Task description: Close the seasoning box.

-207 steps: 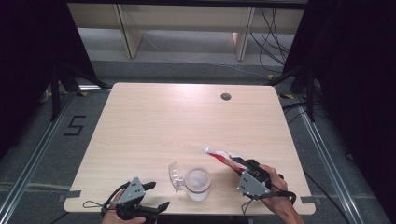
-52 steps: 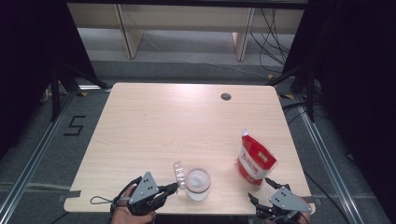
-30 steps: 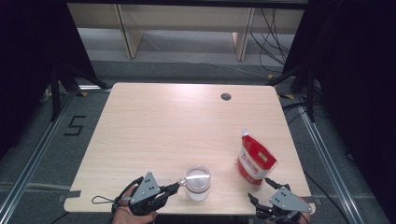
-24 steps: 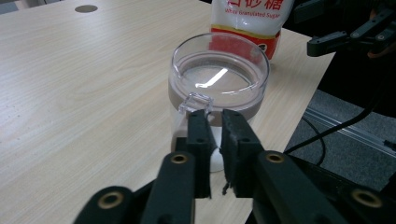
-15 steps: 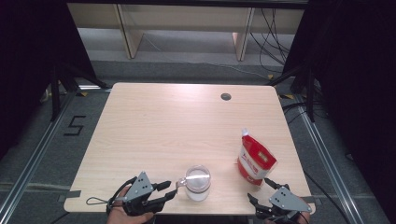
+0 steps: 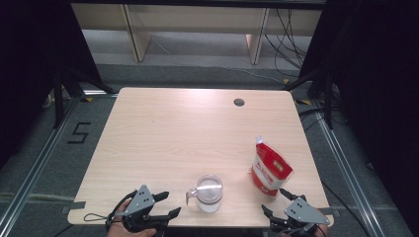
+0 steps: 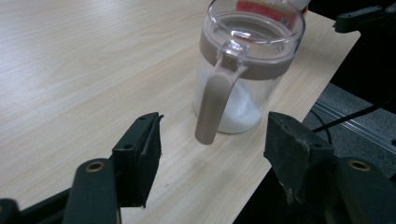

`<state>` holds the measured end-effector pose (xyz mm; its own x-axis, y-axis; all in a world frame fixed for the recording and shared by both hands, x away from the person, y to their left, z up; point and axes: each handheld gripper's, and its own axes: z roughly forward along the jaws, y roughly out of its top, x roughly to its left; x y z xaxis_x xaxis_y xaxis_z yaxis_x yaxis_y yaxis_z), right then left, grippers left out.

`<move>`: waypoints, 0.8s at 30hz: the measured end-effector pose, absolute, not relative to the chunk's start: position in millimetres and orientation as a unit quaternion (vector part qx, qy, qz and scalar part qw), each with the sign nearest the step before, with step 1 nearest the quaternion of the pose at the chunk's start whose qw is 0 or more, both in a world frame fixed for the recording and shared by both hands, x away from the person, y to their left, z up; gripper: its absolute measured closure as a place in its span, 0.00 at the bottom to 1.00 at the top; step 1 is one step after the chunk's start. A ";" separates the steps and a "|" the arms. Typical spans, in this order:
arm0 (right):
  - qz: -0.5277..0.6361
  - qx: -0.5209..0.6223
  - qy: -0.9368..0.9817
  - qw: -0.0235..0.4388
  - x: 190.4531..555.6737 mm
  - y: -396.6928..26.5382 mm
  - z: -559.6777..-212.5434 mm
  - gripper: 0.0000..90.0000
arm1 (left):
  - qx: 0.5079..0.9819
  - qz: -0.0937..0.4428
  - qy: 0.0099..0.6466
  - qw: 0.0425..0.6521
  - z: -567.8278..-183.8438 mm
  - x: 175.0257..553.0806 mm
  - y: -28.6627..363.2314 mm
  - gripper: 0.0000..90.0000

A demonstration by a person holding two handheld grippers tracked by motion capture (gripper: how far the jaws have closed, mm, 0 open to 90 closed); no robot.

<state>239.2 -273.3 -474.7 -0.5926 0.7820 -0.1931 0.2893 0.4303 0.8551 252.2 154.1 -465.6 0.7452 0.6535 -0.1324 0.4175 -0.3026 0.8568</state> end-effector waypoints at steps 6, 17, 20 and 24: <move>0.412 0.345 0.791 0.293 239.0 -274.3 -475.2 0.26 | 0.794 0.120 0.345 0.485 -472.1 248.9 160.7 0.33; 0.408 0.357 0.793 0.278 233.6 -275.9 -478.2 0.23 | 0.804 0.116 0.345 0.471 -482.2 243.2 170.3 0.26; 0.408 0.359 0.792 0.278 232.7 -276.1 -479.4 0.23 | 0.804 0.115 0.339 0.476 -484.5 242.4 170.8 0.24; 0.404 0.351 0.798 0.277 232.9 -276.3 -480.9 0.23 | 0.802 0.112 0.344 0.475 -485.3 240.2 171.3 0.23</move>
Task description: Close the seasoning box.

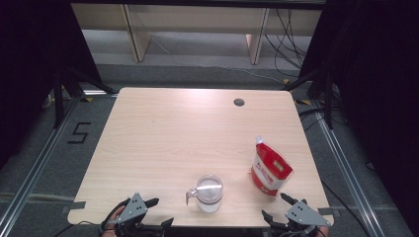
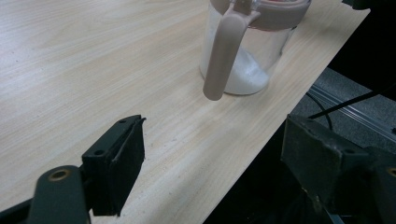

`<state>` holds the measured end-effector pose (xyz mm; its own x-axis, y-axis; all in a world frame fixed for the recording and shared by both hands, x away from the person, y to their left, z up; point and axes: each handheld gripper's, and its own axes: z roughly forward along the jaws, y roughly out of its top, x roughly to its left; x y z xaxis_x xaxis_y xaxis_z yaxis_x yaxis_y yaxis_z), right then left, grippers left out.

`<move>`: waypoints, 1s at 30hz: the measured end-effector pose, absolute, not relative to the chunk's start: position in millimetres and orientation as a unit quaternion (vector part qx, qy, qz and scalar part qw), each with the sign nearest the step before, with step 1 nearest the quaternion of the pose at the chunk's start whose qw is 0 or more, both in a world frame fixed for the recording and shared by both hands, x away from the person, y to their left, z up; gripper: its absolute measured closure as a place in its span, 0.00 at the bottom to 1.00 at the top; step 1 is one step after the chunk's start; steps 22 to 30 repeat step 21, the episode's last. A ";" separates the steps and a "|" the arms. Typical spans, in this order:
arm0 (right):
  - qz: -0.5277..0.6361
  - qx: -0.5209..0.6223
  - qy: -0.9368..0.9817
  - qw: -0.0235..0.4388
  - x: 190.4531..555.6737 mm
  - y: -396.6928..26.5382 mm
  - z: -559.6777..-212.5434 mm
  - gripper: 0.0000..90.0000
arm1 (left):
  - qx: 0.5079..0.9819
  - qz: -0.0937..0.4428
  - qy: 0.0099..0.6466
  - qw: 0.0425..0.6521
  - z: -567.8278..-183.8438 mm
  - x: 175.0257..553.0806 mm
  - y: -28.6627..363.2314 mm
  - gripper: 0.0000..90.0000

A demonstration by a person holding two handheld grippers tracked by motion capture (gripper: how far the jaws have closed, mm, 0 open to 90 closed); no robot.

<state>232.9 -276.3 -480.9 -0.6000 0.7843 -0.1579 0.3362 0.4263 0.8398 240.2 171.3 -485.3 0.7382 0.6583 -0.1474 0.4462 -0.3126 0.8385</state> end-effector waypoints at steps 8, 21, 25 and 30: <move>0.402 0.358 0.801 0.263 230.1 -274.8 -482.6 0.23 | 0.800 0.113 0.343 0.480 -487.0 240.0 171.7 0.22; 0.403 0.357 0.801 0.262 232.3 -275.5 -486.0 0.21 | 0.810 0.118 0.330 0.470 -486.2 241.8 174.2 0.21; 0.403 0.357 0.801 0.262 232.3 -275.5 -486.0 0.21 | 0.810 0.118 0.330 0.470 -486.2 241.8 174.2 0.21; 0.403 0.357 0.801 0.262 232.3 -275.5 -486.0 0.21 | 0.810 0.118 0.330 0.470 -486.2 241.8 174.2 0.21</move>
